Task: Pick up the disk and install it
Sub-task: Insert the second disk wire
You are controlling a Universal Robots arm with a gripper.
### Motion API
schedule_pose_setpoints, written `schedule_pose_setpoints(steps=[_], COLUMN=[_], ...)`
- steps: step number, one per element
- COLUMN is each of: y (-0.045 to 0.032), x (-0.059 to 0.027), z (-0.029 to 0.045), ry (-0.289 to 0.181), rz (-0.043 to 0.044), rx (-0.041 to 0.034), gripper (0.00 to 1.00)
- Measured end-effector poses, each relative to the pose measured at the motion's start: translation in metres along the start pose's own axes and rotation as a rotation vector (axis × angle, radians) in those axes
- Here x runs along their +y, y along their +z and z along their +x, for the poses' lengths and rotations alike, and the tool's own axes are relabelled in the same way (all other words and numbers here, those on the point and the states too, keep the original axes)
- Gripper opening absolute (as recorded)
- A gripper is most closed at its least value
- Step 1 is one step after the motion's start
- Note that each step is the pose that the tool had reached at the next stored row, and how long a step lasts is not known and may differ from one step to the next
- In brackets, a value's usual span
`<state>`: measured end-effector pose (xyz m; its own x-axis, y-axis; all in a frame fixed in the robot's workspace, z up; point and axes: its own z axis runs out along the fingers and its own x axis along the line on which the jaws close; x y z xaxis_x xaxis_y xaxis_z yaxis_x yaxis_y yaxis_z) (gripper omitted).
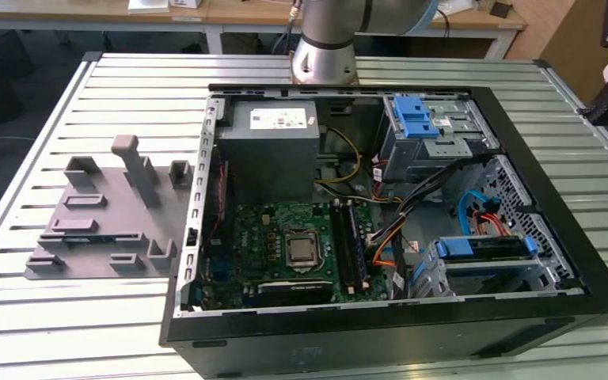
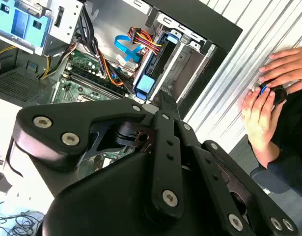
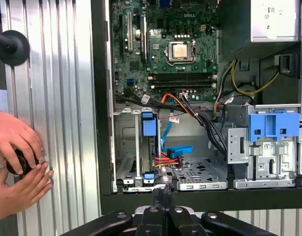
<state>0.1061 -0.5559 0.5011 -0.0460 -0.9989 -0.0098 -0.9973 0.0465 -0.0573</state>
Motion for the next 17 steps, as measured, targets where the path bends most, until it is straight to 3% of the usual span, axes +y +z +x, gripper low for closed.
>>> schedule_pose_setpoints(steps=[1,2,7,17], y=[0.0017,0.0088,0.0101,0.0273], x=[0.0,0.0,0.0,0.001], z=[-0.0001,0.0001,0.0001,0.0002], ry=[0.0,0.0,0.0,0.0], rz=[-0.0149,-0.0494,-0.0496,-0.0496], rx=[0.0008,0.0023,0.0022,0.0026], gripper=[0.11,0.11,0.11,0.11])
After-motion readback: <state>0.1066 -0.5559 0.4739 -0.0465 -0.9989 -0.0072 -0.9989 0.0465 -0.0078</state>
